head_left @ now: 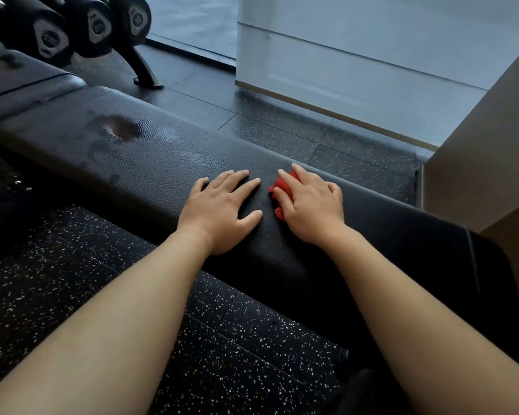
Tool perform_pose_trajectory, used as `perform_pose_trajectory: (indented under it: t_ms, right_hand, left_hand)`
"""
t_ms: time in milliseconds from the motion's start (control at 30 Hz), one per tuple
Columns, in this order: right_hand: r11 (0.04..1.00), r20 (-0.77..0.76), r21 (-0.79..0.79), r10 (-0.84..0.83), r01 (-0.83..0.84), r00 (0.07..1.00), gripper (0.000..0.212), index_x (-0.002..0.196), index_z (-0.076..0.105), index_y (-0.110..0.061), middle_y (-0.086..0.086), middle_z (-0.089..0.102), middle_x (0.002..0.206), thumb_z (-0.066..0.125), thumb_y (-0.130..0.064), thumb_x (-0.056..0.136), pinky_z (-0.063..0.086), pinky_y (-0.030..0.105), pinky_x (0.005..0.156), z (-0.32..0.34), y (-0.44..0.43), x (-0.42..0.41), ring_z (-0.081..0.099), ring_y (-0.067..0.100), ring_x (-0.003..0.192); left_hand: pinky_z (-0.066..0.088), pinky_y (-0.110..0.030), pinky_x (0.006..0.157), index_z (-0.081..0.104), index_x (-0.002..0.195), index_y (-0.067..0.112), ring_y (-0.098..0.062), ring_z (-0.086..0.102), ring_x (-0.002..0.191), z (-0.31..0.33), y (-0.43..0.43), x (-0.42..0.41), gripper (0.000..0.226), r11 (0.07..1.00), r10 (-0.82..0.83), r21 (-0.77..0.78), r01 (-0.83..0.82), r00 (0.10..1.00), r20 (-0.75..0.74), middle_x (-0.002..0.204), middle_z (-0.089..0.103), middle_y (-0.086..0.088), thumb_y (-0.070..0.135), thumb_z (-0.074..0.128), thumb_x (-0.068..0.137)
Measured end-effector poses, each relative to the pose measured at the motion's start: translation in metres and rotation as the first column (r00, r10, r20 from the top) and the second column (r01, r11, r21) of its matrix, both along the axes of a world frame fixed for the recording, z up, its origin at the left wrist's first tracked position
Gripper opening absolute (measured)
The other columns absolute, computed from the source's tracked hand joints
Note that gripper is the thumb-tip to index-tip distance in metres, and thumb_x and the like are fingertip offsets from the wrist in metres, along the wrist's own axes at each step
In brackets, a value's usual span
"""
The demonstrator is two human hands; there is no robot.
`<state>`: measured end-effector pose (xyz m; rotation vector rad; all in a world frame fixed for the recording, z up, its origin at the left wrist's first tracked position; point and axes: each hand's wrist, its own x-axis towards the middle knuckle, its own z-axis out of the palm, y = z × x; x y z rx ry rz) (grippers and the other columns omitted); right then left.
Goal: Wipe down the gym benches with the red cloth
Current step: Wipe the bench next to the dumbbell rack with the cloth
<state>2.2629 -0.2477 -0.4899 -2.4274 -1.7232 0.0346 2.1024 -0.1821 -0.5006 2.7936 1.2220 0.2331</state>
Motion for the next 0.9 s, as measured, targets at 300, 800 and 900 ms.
perform_pose_trajectory:
  t_ms: [300, 800, 900]
  right_hand:
    - [0.994, 0.0, -0.037, -0.105, 0.105, 0.994, 0.047, 0.139, 0.04, -0.03, 0.004, 0.04, 0.144, 0.026, -0.05, 0.098, 0.025, 0.05, 0.102, 0.003, 0.073, 0.013, 0.037, 0.03, 0.13]
    - [0.998, 0.034, 0.024, -0.058, 0.057, 0.998, 0.063, 0.148, 0.026, -0.031, -0.003, 0.024, 0.156, 0.03, -0.062, 0.093, 0.018, 0.043, 0.111, 0.0, 0.002, -0.01, 0.025, 0.019, 0.141]
    - [0.995, 0.034, 0.042, -0.089, 0.088, 0.995, 0.063, 0.147, 0.028, -0.029, -0.001, 0.026, 0.156, 0.029, -0.061, 0.093, 0.019, 0.046, 0.11, -0.002, 0.031, -0.005, 0.027, 0.021, 0.14]
  left_hand:
    - [0.01, -0.039, 0.117, 0.019, 0.148, 0.04, -0.009, 0.011, 0.145, -0.003, 0.001, -0.001, 0.075, 1.0, -0.013, 0.003, 0.013, 1.0, 0.001, 0.157, 0.016, 0.013, 0.064, 0.017, 0.077]
    - [0.01, -0.038, 0.116, 0.022, 0.147, 0.04, -0.008, 0.012, 0.144, -0.002, 0.001, -0.001, 0.077, 1.0, -0.002, -0.002, 0.002, 0.999, 0.033, 0.156, 0.018, 0.014, 0.066, 0.018, 0.075]
    - [0.012, -0.037, 0.116, 0.024, 0.146, 0.04, -0.008, 0.016, 0.143, -0.002, 0.002, 0.0, 0.086, 1.0, 0.001, 0.008, -0.002, 0.999, 0.05, 0.155, 0.021, 0.014, 0.069, 0.008, 0.067]
